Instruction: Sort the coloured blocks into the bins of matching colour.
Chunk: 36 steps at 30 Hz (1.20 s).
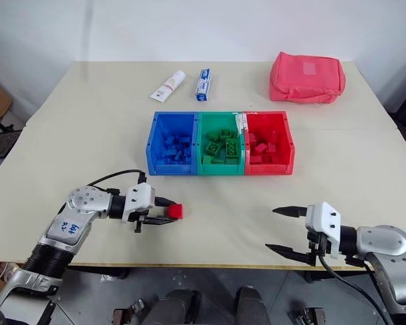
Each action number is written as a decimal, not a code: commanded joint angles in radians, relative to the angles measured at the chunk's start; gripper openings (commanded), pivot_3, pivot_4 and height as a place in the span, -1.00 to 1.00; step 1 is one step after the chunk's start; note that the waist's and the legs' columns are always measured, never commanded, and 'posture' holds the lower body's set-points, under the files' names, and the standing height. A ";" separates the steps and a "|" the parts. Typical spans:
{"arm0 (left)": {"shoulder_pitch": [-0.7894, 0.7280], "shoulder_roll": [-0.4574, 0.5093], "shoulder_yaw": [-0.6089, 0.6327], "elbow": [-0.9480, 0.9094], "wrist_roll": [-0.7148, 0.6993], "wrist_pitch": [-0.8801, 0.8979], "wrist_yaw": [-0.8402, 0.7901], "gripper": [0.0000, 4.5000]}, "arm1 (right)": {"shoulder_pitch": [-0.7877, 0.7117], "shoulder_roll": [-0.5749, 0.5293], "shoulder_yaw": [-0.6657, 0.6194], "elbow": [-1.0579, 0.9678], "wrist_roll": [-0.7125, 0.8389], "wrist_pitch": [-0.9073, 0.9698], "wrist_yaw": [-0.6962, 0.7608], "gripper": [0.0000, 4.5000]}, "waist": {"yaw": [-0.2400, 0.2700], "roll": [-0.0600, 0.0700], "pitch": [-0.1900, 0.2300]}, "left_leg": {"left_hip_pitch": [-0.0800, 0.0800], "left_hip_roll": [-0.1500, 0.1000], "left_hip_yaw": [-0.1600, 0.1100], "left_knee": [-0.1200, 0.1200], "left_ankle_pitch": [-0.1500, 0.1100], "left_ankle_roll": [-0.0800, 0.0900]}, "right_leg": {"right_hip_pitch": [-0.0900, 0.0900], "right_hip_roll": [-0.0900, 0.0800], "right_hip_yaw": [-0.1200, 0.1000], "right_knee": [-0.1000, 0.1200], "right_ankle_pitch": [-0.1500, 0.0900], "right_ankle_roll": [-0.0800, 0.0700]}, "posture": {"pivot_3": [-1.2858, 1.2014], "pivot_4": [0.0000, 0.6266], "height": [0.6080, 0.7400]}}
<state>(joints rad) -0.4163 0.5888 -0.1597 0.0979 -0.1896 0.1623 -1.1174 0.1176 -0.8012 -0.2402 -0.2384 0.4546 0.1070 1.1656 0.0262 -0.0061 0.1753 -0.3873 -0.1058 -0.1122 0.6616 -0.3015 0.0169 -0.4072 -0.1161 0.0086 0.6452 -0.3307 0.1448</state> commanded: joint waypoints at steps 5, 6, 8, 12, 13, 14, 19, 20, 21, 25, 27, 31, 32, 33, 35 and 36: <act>-0.138 -0.216 0.037 -0.139 -0.153 0.195 0.164 -0.35 | 0.018 0.116 -0.147 -0.065 0.038 0.026 -0.240 1.00 | 0.002 0.000 0.000 | -0.002 -0.001 -0.001 0.002 0.000 0.000 | 0.000 0.000 -0.001 0.000 0.000 0.000 | 0.03 -0.52 1.00; -0.173 -0.273 0.045 -0.131 -0.175 0.204 0.201 -0.35 | 0.027 0.122 -0.163 -0.071 0.042 0.037 -0.263 1.00 | 0.005 0.000 0.000 | -0.002 -0.001 -0.001 0.001 0.000 0.000 | 0.000 0.000 -0.001 0.000 0.000 0.000 | 0.03 -0.52 1.00; -0.267 -0.384 0.018 -0.039 -0.121 0.171 0.293 -0.35 | 0.059 0.132 -0.206 -0.084 0.054 0.044 -0.290 1.00 | 0.014 -0.001 0.000 | -0.002 -0.001 -0.002 0.002 0.000 0.000 | 0.000 0.000 -0.001 0.000 0.000 0.001 | 0.03 -0.52 1.00; -0.483 -0.525 -0.070 0.322 0.077 -0.070 0.416 -0.35 | 0.125 0.139 -0.251 -0.123 0.047 0.041 -0.321 1.00 | 0.026 -0.002 0.001 | -0.002 -0.003 0.001 0.003 0.000 0.001 | 0.001 0.000 0.000 -0.001 0.001 0.003 | 0.03 -0.52 1.00; -0.542 -0.557 -0.077 0.422 0.107 -0.129 0.453 -0.35 | 0.140 0.143 -0.256 -0.139 0.050 0.044 -0.328 1.00 | 0.024 -0.002 0.001 | -0.002 -0.003 0.002 0.002 0.000 0.001 | 0.001 0.000 0.000 -0.002 0.001 0.003 | 0.03 -0.52 1.00; -0.599 -0.583 -0.085 0.522 0.144 -0.185 0.495 -0.35 | 0.154 0.148 -0.260 -0.155 0.055 0.048 -0.334 1.00 | 0.024 -0.003 0.001 | -0.001 -0.002 0.003 0.001 0.000 0.001 | 0.000 0.000 0.001 -0.002 0.001 0.003 | 0.03 -0.52 1.00; -0.829 -0.664 -0.079 0.949 0.253 -0.297 0.683 -0.35 | 0.207 0.168 -0.265 -0.245 0.065 0.067 -0.378 1.00 | 0.018 -0.006 0.003 | -0.002 -0.002 0.007 0.000 0.000 0.002 | -0.002 0.001 0.004 -0.001 0.001 0.003 | 0.03 -0.52 1.00; -0.851 -0.675 -0.064 0.991 0.250 -0.314 0.695 -0.35 | 0.213 0.172 -0.266 -0.261 0.067 0.070 -0.388 1.00 | 0.019 -0.006 0.003 | -0.002 -0.002 0.007 0.000 0.000 0.002 | -0.003 0.001 0.004 -0.001 0.002 0.003 | 0.03 -0.52 1.00; -0.868 -0.686 -0.055 1.022 0.246 -0.330 0.679 -0.19 | 0.217 0.177 -0.264 -0.278 0.069 0.075 -0.399 1.00 | 0.019 -0.006 0.003 | -0.002 -0.002 0.007 0.000 0.000 0.002 | -0.003 0.001 0.004 -0.001 0.002 0.003 | 0.03 -0.52 1.00; -0.894 -0.705 -0.025 1.075 0.237 -0.374 0.612 0.35 | 0.218 0.184 -0.252 -0.311 0.069 0.090 -0.423 1.00 | 0.021 -0.006 0.003 | -0.002 -0.002 0.007 0.000 0.000 0.003 | -0.003 0.001 0.005 -0.001 0.002 0.004 | 0.03 -0.52 1.00; -0.889 -0.698 -0.016 1.074 0.239 -0.388 0.597 0.62 | 0.208 0.185 -0.243 -0.321 0.072 0.098 -0.433 1.00 | 0.022 -0.006 0.003 | -0.002 -0.002 0.007 0.000 0.000 0.003 | -0.003 0.001 0.005 -0.001 0.002 0.004 | 0.03 -0.52 1.00; -0.803 -0.631 0.008 0.943 0.202 -0.421 0.475 0.99 | 0.150 0.167 -0.216 -0.306 0.072 0.115 -0.436 1.00 | 0.014 -0.006 0.003 | -0.002 -0.002 0.007 0.000 0.000 0.003 | -0.004 0.001 0.005 0.000 0.002 0.004 | 0.03 -0.52 1.00; -0.770 -0.610 0.016 0.884 0.182 -0.418 0.431 0.99 | 0.131 0.161 -0.208 -0.295 0.069 0.118 -0.432 1.00 | 0.006 -0.006 0.003 | -0.001 -0.002 0.008 0.000 0.000 0.003 | -0.004 0.001 0.006 0.000 0.002 0.004 | 0.03 -0.52 1.00; -0.745 -0.597 0.020 0.836 0.169 -0.408 0.404 0.99 | 0.110 0.155 -0.202 -0.281 0.068 0.120 -0.427 1.00 | 0.001 -0.005 0.003 | -0.001 -0.001 0.008 0.000 0.000 0.002 | -0.004 0.001 0.007 0.001 0.002 0.004 | 0.03 -0.52 1.00; -0.623 -0.521 0.021 0.634 0.123 -0.365 0.303 0.99 | 0.077 0.145 -0.190 -0.251 0.069 0.114 -0.405 1.00 | -0.003 -0.005 0.003 | -0.001 -0.001 0.008 0.000 0.000 0.002 | -0.004 0.001 0.007 0.001 0.002 0.004 | 0.03 -0.52 1.00; -0.573 -0.491 0.018 0.547 0.103 -0.339 0.264 0.99 | 0.067 0.141 -0.186 -0.240 0.069 0.111 -0.395 1.00 | -0.006 -0.004 0.002 | -0.001 -0.001 0.008 0.000 0.000 0.002 | -0.004 0.001 0.007 0.002 0.002 0.004 | 0.03 -0.52 1.00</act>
<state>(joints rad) -1.0357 0.0615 -0.1536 0.7946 -0.0378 -0.2042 -0.7780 0.1943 -0.6459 -0.4229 -0.4843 0.5129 0.2271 0.7529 0.0204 -0.0104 0.1775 -0.3878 -0.1063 -0.1041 0.6610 -0.3016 0.0192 -0.4119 -0.1146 0.0163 0.6466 -0.3288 0.1487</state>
